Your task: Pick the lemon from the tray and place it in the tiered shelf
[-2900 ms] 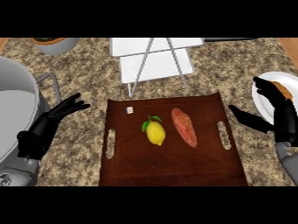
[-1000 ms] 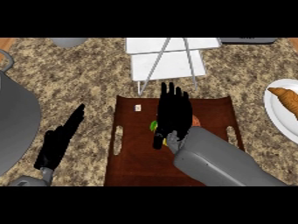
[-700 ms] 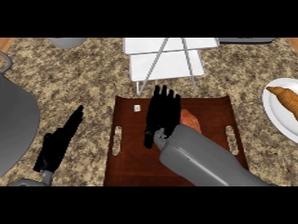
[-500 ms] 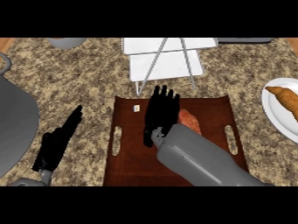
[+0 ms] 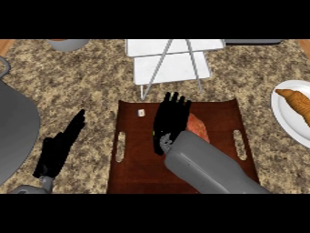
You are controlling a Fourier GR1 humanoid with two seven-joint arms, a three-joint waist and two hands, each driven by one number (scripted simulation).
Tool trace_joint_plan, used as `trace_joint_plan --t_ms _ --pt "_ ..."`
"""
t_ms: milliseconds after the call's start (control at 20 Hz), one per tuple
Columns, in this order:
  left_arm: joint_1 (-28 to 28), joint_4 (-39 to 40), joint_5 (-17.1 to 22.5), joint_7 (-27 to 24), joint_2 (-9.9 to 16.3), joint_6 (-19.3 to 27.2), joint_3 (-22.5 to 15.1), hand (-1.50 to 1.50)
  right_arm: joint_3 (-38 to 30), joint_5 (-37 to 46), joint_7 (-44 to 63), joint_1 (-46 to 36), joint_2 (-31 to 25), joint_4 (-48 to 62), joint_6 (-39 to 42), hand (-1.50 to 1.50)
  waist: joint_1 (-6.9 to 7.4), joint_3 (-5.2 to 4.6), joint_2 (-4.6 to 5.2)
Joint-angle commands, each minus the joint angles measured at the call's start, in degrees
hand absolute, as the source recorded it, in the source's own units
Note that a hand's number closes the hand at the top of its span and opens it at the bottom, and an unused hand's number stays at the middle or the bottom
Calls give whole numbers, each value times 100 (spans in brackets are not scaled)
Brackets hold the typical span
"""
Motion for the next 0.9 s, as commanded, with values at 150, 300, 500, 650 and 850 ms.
trace_joint_plan --t_ms 150,300,500,650,850 --pt "-139 -11 70 183 47 -158 125 0 -47 117 1374 26 136 167 250 -150 25 -4 25" --pt "-141 122 -7 70 36 -135 168 0 123 191 1383 208 137 115 -9 -150 41 -6 30" --pt "-132 88 -4 150 -34 -200 133 0 -148 19 1382 -84 137 137 475 -150 55 -5 34" --pt "-384 412 27 114 45 -360 280 0 101 114 1252 269 137 336 25 -150 46 -6 55" --pt "-11 -25 -309 132 -179 15 4 0 -40 231 868 349 138 702 -126 -150 92 0 47"
